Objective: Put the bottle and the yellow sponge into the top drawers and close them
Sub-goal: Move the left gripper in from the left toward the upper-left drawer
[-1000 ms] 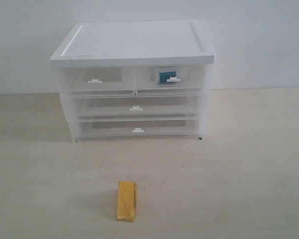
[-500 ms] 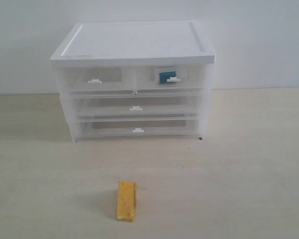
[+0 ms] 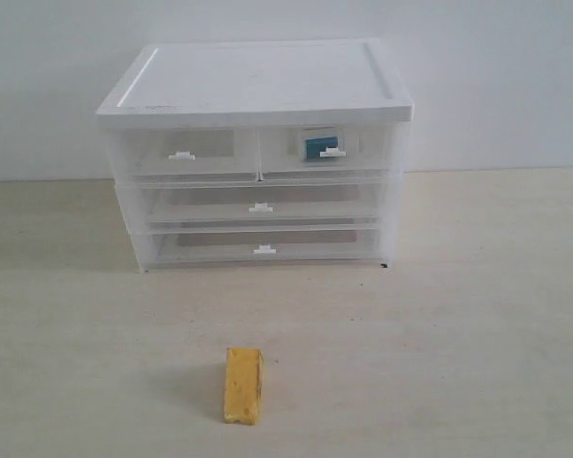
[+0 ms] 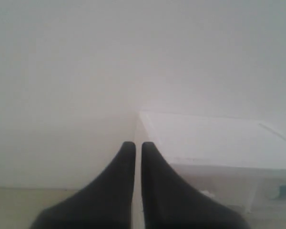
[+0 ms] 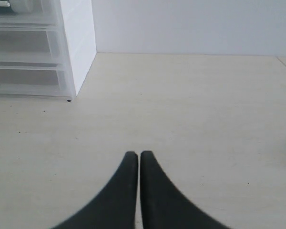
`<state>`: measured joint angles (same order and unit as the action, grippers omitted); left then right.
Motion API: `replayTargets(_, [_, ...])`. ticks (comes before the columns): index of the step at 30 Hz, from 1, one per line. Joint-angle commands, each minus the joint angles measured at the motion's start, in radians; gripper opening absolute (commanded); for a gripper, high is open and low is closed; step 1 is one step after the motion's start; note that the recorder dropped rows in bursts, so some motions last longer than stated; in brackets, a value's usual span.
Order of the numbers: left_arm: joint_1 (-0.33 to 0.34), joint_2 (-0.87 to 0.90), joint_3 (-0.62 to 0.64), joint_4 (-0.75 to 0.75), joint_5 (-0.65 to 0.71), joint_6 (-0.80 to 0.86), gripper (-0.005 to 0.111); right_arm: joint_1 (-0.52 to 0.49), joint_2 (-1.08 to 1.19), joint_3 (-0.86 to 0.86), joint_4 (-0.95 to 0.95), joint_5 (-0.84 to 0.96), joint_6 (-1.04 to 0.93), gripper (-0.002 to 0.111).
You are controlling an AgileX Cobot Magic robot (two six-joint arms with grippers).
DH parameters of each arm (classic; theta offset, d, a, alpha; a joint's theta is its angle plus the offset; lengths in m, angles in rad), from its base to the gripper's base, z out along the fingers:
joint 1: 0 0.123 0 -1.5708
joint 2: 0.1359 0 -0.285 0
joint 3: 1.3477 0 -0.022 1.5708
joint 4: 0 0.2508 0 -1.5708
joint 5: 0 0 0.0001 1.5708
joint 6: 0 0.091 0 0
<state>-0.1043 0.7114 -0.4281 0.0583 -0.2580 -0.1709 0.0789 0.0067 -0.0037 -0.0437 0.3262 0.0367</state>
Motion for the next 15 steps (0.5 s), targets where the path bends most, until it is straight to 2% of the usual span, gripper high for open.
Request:
replayTargets(1, [0.002, 0.170, -0.008, 0.006, -0.117, 0.006, 0.004, 0.001, -0.007, 0.004, -0.002, -0.004, 0.006, 0.000])
replayTargets(9, [-0.003, 0.394, -0.008, 0.010, -0.272, 0.006, 0.004, 0.001, -0.007, 0.004, -0.002, -0.004, 0.006, 0.000])
replayTargets(13, [-0.050, 0.473, -0.008, -0.008, -0.325, 0.034, 0.004, 0.001, -0.007, 0.004, -0.002, -0.004, 0.006, 0.000])
replayTargets(15, [-0.092, 0.507, -0.008, -0.074, -0.350, 0.093, 0.004, 0.001, -0.007, 0.004, -0.002, -0.004, 0.006, 0.000])
